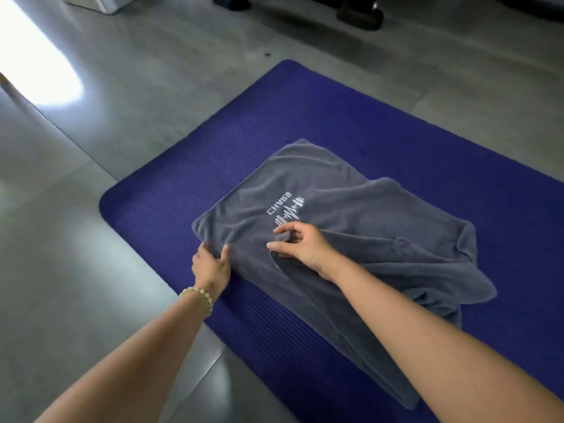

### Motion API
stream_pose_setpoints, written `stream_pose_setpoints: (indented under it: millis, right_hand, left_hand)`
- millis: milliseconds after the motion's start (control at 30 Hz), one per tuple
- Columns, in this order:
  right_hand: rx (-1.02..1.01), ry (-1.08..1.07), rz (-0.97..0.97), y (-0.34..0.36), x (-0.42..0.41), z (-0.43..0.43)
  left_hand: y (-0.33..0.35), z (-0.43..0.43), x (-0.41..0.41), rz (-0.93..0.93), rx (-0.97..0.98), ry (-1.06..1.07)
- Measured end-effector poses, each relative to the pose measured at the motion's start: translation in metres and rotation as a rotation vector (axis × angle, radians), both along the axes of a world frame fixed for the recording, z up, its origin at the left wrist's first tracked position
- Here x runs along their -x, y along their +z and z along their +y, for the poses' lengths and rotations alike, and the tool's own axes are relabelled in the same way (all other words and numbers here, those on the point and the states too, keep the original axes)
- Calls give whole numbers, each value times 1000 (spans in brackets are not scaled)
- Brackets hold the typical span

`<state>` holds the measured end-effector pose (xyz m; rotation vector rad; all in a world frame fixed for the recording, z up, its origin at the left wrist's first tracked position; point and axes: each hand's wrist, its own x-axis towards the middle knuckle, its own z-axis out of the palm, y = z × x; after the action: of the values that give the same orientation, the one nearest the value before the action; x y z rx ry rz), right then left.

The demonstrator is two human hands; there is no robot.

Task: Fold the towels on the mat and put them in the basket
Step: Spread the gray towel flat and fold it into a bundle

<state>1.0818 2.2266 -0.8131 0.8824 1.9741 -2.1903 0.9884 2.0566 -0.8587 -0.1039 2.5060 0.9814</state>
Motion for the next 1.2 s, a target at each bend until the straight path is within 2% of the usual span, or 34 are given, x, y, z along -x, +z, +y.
stream_pose_setpoints:
  millis: [167,267,400,567,633,700,767,833,933,1067,1200]
  right_hand:
    - [-136,143,-53,-4,0,12]
    - [-254,166,-19,4,4,19]
    - [-347,162,9,13,1,29]
    - [-428,206,8,24,-16,38]
    - [-545,231,11,26,-25,44]
    - [-760,267,18,30,-36,52]
    - [-857,229,58,42,-49,57]
    - [-783,174,103,58,-63,63]
    - [-602,116,136,82,-92,70]
    - [-565,17,170,107,-133,77]
    - [-594,-107,213,121,-166,84]
  left_hand:
    - [-12,-7,28,-171,-227,313]
    - [-14,-2,35,-236,-375,347]
    - [3,21,33,-343,-453,313]
    - [16,33,29,-189,-502,354]
    - [26,39,24,-139,-540,355]
    - [42,50,15,-98,-575,260]
    - [66,68,-2,-89,-665,91]
    - [87,87,-24,-151,-805,-93]
    - [101,112,-62,-157,-836,-354]
    - [120,134,-109,-143,-816,-538]
    - [129,145,-139,-224,-796,-719]
